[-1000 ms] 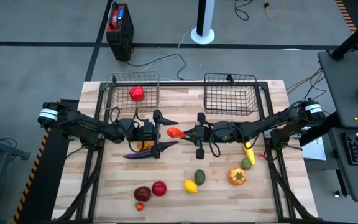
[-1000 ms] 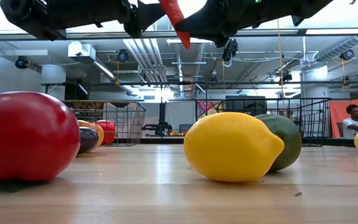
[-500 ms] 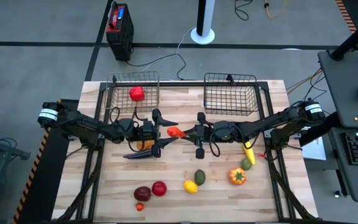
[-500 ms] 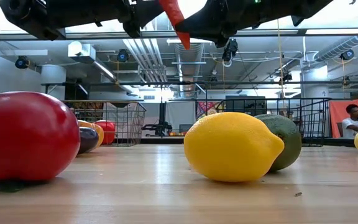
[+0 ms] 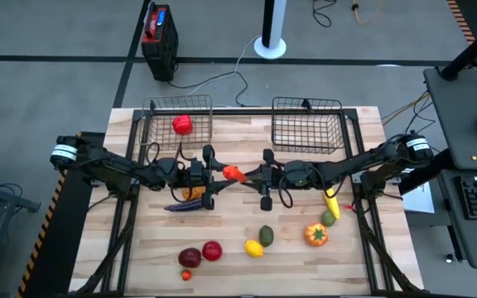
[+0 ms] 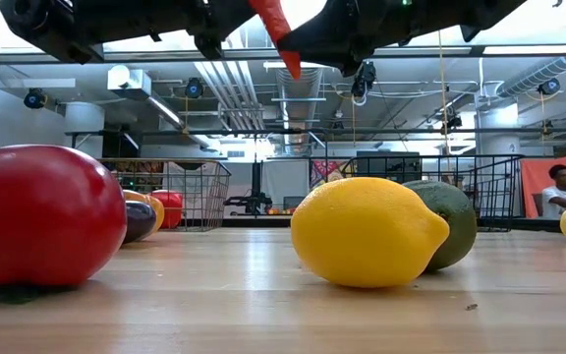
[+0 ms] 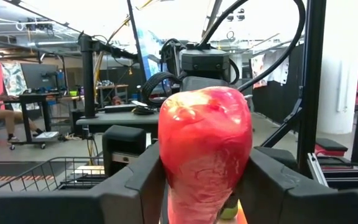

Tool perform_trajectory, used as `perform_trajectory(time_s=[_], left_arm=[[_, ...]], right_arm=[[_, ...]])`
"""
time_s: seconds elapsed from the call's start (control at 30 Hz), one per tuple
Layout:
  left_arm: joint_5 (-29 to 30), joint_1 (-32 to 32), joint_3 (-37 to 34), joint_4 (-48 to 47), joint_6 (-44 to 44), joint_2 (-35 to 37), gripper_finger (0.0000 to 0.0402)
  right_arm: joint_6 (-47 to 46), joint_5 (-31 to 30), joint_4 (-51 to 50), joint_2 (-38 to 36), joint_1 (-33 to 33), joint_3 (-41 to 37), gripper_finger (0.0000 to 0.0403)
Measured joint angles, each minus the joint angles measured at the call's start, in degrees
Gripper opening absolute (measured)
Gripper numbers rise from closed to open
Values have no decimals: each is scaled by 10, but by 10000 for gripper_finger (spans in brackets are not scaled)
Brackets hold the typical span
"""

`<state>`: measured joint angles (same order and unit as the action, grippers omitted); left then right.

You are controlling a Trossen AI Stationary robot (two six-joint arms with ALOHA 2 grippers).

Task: Sort produce into baskets
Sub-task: Put the carrot into the brown wire basket

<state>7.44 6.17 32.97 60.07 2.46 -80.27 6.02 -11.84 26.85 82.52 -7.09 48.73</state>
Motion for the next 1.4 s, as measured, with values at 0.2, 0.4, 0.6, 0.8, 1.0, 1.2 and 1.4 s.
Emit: perform_trajectory(time_s=[0.2,0.4,0.6,0.8,1.0,1.2,1.4], left_arm=[[2,0,0,0,0,0,147],[11,-1,0,-1,0,0,145],[31,-5,0,-10,-2,8,145],[51,-27,0,-104,-23,53,144],[56,-74,0,-233,-51,142,144],[56,-144,3,-366,-61,236,143],[56,-223,102,-644,-45,271,143]], right_arm=[[0,0,0,0,0,0,161],[-2,-2,0,0,0,0,201],[-17,-21,-21,-6,0,0,227],[-35,-64,-91,-34,2,0,251],[-51,-82,-136,-67,3,0,267],[-56,-83,-151,-83,3,0,272],[-56,-83,-156,-77,3,0,272]])
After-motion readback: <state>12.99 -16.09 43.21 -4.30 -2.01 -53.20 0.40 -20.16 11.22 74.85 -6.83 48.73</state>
